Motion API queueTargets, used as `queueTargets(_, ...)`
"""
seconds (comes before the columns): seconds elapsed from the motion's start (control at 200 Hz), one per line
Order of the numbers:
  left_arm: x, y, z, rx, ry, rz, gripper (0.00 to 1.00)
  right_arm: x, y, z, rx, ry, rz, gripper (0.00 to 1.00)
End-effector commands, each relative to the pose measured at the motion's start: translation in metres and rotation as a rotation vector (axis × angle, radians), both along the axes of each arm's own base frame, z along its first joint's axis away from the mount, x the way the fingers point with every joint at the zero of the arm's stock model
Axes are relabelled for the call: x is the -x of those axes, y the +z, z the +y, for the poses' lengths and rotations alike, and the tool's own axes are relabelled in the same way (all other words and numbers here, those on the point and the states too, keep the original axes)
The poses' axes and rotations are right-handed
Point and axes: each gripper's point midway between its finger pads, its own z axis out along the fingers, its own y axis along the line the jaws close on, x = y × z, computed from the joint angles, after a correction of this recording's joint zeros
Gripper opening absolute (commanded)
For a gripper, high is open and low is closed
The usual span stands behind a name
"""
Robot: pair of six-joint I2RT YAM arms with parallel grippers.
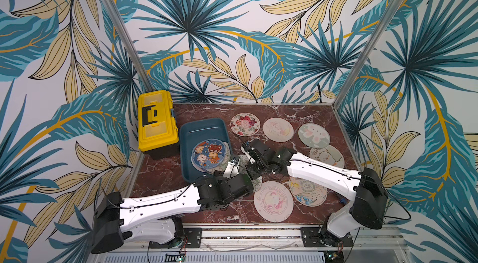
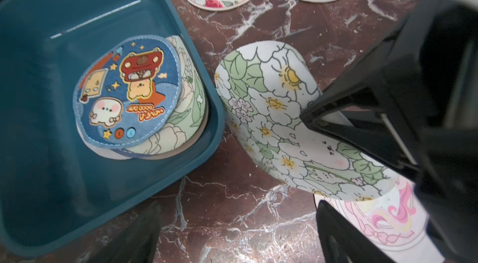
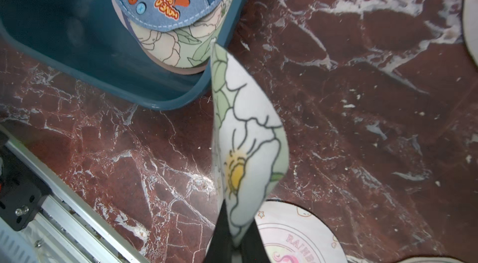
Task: Put the coasters into the storage box
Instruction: Pick up the coaster from the center of the board, then place the coaster in the storage box.
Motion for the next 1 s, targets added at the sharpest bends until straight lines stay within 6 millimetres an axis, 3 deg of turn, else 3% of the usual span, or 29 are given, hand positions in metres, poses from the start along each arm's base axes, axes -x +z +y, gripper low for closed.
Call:
queueTargets(0.0, -0.019, 0.043, 0.003, 0.068, 0.028, -0.105, 0.94, -0.009, 0.026, -0.003, 0.005, 0.006, -0.068, 0.00)
queueTargets(0.21, -0.044, 0.073, 0.018, 0.197, 0.046, -0.162, 0.95, -0.031, 0.066, 0.022, -0.063, 0.042, -0.176, 0.00)
queueTargets(0.421, -0.067, 0.094, 0.046, 0.261, 0.101, -0.197, 0.97, -0.050, 0.083, 0.060, -0.133, 0.096, -0.198, 0.00)
queueTargets(0.636, -0.079, 0.111, 0.079, 0.261, 0.167, -0.248, 0.99, -0.062, 0.081, 0.107, -0.214, 0.186, -0.170, 0.00)
queueTargets(0.991, -0.080, 0.150, 0.118, 0.294, 0.234, -0.372, 1.00, -0.069, 0.049, 0.179, -0.349, 0.296, -0.016, 0.00)
